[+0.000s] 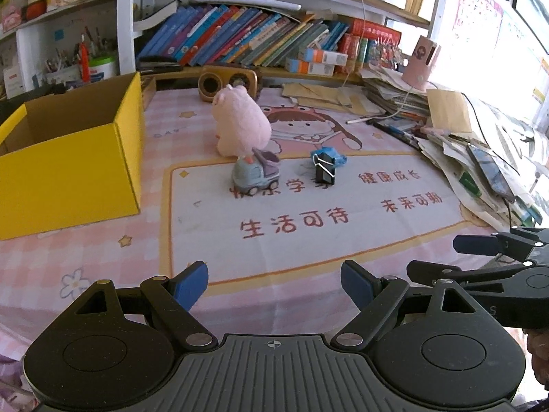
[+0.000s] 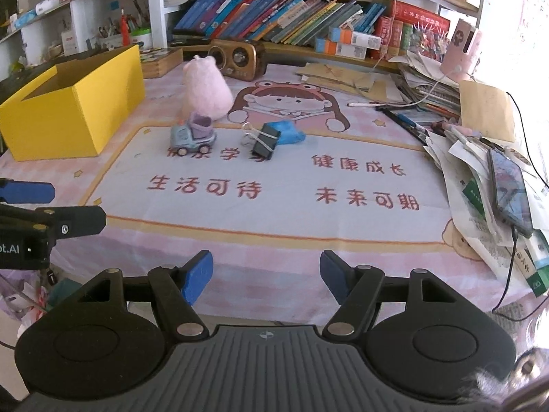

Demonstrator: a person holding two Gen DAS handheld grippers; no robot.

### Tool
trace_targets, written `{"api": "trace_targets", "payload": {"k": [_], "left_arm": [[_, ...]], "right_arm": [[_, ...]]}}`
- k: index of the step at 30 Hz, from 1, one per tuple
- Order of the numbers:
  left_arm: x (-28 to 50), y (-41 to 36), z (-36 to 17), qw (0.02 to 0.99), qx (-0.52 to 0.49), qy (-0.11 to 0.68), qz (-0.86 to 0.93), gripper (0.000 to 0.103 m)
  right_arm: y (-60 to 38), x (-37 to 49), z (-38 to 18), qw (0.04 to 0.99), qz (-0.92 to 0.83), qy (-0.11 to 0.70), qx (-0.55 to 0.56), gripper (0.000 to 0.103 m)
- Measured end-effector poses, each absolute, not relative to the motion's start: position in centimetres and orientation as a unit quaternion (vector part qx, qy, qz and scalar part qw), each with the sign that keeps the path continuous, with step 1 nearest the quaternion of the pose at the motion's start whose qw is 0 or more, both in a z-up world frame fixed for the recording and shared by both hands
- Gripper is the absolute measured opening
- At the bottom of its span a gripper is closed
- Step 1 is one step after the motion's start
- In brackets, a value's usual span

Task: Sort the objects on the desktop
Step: 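Move both open tools toward the toy car and black binder clip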

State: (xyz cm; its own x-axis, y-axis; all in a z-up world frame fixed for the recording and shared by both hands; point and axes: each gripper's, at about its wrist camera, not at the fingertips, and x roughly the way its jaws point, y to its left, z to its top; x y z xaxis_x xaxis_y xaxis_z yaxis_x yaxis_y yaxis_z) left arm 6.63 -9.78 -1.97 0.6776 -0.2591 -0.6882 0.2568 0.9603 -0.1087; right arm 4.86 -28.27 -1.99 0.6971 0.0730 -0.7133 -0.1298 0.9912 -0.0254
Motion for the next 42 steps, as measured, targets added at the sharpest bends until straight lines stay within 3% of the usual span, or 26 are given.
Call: {"api": "trace_targets", "payload": {"k": [18, 42], "left_arm": [[10.8, -13.6, -2.6, 0.922, -0.01, 0.377, -0.084, 0.087], [15.9, -12.7, -3.0, 0.926, -0.008, 0.376, -0.029, 0.087]], "right_arm": [[-33.7, 10.0, -2.8, 0.917, 0.09, 0.389, -0.019, 0.069], [-31.7, 17.7, -4.5, 0.906, 0.149, 0.397, -0.007, 0.069]]}}
